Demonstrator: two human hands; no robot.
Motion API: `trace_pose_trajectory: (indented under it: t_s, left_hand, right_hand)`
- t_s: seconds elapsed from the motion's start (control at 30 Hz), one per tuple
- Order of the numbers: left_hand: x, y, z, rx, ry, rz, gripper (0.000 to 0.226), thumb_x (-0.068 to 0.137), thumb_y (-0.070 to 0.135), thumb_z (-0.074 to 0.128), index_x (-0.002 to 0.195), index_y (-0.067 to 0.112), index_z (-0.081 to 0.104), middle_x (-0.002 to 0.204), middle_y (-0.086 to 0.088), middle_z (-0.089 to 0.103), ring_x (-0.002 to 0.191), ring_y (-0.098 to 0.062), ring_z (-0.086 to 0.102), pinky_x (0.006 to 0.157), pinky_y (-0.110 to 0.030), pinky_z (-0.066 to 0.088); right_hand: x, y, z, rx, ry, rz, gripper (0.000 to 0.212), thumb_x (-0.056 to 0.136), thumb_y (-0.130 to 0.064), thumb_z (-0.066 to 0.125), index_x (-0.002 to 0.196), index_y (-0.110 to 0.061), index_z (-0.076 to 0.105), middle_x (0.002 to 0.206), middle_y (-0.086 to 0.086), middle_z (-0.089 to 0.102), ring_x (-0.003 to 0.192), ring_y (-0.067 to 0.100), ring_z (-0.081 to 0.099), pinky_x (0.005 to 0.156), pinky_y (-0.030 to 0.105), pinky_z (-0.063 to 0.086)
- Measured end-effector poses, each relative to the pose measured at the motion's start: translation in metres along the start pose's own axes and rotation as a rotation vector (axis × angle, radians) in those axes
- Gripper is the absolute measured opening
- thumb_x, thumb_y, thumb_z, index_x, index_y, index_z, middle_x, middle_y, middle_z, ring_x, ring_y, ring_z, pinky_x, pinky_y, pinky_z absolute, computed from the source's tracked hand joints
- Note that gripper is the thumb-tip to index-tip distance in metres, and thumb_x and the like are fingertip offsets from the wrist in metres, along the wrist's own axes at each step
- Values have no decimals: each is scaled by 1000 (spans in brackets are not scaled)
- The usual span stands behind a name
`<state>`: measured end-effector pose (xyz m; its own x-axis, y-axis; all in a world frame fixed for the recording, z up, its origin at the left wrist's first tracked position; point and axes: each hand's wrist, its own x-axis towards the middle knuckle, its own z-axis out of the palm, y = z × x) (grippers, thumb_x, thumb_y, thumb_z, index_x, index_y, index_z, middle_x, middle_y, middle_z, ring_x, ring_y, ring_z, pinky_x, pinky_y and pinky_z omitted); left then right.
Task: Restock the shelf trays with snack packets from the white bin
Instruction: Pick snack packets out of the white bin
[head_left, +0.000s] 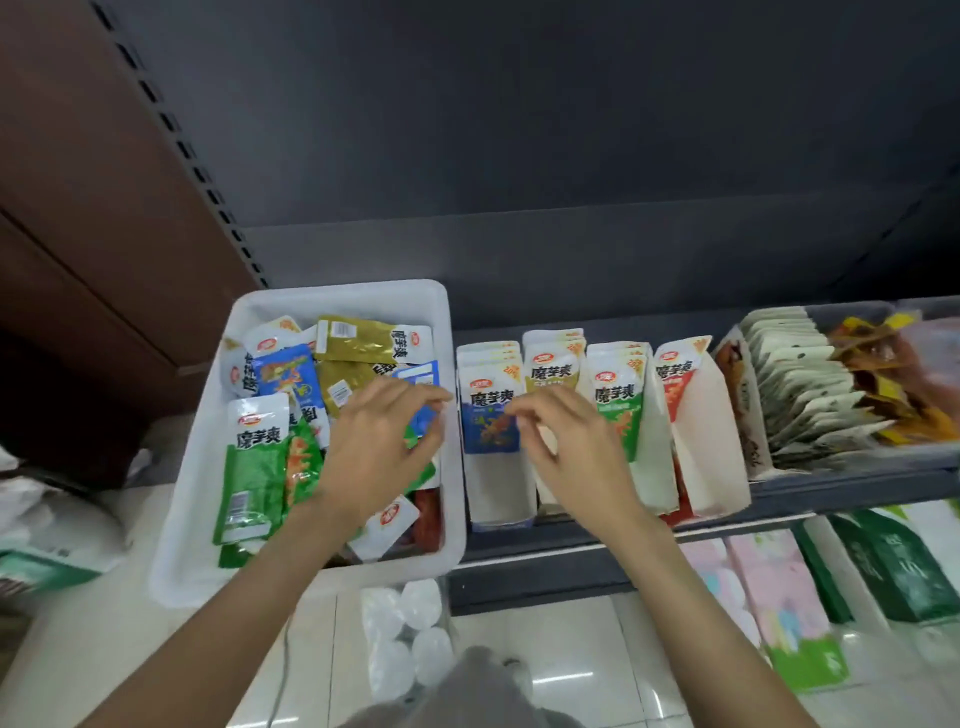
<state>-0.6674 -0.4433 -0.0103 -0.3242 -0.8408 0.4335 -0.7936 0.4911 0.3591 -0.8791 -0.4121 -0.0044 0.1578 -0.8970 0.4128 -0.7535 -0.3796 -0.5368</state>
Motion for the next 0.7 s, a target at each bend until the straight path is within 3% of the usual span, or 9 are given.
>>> trace_pose_trajectory:
  t_s: [0.1,0.2,0.33,0.47,0.53,0.6,0.67,0.7]
  left_hand:
    - [-33,-46,-16,149,-177,-213,32,82,29,68,112,20,64,104,-2,68,98,-24,60,89,-37,45]
    - [-52,-71,-24,174,-319,-394,48,81,37,68,125,23,55,121,-1,59,114,-24,51,100,-39,38]
    - [-64,-82,-20,199,-412,-396,50,86,47,57,131,28,46,132,6,47,125,-16,38,106,-35,31]
    - [-65,-88,-18,196,-409,-371,49,85,49,55,129,27,49,131,8,47,124,-15,36,105,-32,33]
    - [-64,-90,-18,184,-423,-376,50,85,50,55,130,28,49,132,7,45,125,-15,35,105,-33,33]
    - [-63,-91,-18,183,-432,-377,51,85,51,53,131,29,48,133,8,44,126,-15,33,105,-33,32]
    - [-63,-92,-18,185,-435,-373,51,86,52,52,131,30,47,133,8,43,126,-15,32,104,-33,32]
    - [-63,-93,-18,184,-435,-372,51,86,53,52,132,30,47,133,8,43,126,-15,32,103,-33,31]
  right_hand:
    - [12,-33,38,-14,-249,-39,21,91,-15,53,107,-13,65,103,4,64,95,21,60,72,33,51]
    - [26,-59,78,-108,-402,-3,28,96,-24,48,120,-13,58,112,6,60,103,22,57,78,36,51]
    - [44,-78,123,-386,-518,137,49,97,-30,48,138,-5,35,125,18,51,113,34,50,85,39,47]
    - [55,-89,147,-446,-591,296,79,92,-10,59,150,-8,6,141,29,31,125,41,40,89,40,47]
    - [57,-87,150,-324,-571,384,81,87,-11,66,148,-8,13,136,26,37,117,37,50,85,37,48]
    - [59,-82,148,-264,-521,433,64,85,-19,69,135,-6,32,121,18,52,106,32,58,76,33,46]
    - [59,-81,145,-349,-481,405,42,88,-25,65,120,-5,45,114,14,60,105,29,58,76,31,44]
    - [58,-82,145,-405,-468,379,43,90,-32,63,118,-3,48,115,15,59,108,29,55,82,32,44]
